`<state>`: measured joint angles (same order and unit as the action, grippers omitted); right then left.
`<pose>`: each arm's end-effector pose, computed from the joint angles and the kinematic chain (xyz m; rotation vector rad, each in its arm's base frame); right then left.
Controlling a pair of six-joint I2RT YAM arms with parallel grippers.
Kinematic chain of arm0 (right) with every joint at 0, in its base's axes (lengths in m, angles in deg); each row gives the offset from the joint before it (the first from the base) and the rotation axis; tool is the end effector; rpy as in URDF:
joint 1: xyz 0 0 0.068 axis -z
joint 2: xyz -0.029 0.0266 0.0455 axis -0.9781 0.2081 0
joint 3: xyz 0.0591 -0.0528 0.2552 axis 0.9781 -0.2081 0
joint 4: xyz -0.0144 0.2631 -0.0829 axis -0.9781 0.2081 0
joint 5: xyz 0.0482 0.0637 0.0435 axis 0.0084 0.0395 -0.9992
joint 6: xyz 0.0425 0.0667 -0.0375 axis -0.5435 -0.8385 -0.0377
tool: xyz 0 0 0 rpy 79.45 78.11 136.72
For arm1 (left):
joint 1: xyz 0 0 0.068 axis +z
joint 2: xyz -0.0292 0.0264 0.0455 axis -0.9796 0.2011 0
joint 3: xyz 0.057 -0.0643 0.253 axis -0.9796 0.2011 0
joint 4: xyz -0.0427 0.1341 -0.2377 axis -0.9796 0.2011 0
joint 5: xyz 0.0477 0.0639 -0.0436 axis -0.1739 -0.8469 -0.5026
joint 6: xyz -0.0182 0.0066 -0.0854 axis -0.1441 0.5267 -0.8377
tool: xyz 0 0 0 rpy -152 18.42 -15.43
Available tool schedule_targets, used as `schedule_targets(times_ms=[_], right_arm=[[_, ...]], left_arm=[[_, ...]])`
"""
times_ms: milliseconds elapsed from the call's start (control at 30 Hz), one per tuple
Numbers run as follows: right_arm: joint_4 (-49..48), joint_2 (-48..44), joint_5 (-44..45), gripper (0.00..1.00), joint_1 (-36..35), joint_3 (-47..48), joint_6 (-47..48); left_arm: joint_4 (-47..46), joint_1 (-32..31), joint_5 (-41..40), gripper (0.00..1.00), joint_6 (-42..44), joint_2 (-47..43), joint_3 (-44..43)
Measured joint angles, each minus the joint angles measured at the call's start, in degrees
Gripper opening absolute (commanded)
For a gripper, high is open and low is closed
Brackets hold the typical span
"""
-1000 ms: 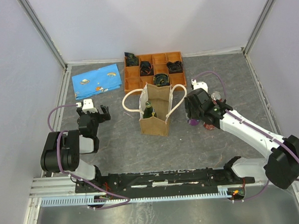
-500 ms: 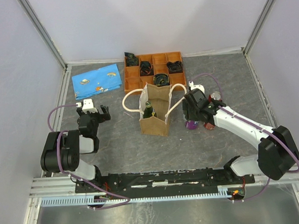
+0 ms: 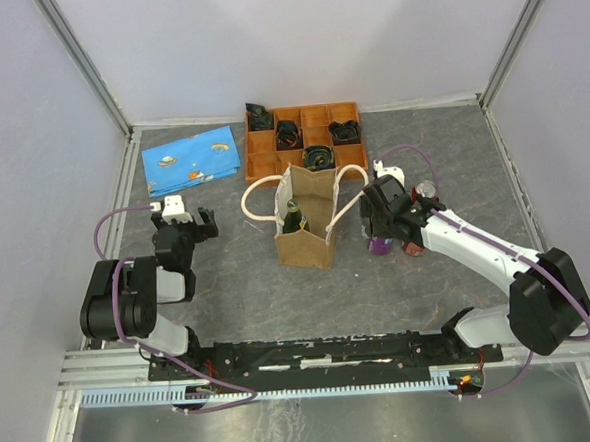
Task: Take the beverage out of the canvas bag
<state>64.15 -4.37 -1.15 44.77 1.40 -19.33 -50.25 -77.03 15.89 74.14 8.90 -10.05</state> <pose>0.2694 0.1451 0.1861 0.0660 2.4660 0.0297 0.2857 0.0047 0.1140 -0.0528 1.7174 -0.0518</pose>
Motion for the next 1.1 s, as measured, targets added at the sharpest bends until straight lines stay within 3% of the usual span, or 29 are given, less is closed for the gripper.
schedule_targets(times_ms=[200, 433, 600, 867, 1100], right_arm=[[-0.4, 0.0, 0.5, 0.89, 0.0, 0.0, -0.1], [-0.4, -1.0, 1.1, 0.9, 0.0, 0.0, 0.1], [1.0, -6.1, 2.4, 0.85, 0.0, 2.5, 2.3], [-0.4, -15.6, 3.6, 0.77, -2.3, 14.2, 7.9], [-3.4, -12.4, 0.0, 0.7, -8.3, 19.9, 12.9]], left_arm=[[0.0, 0.0, 0.0, 0.99, 0.0, 0.0, 0.0], [0.0, 0.0, 0.0, 0.99, 0.0, 0.0, 0.0], [0.0, 0.0, 0.0, 0.99, 0.0, 0.0, 0.0], [0.0, 0.0, 0.0, 0.99, 0.0, 0.0, 0.0], [0.0, 0.0, 0.0, 0.99, 0.0, 0.0, 0.0]])
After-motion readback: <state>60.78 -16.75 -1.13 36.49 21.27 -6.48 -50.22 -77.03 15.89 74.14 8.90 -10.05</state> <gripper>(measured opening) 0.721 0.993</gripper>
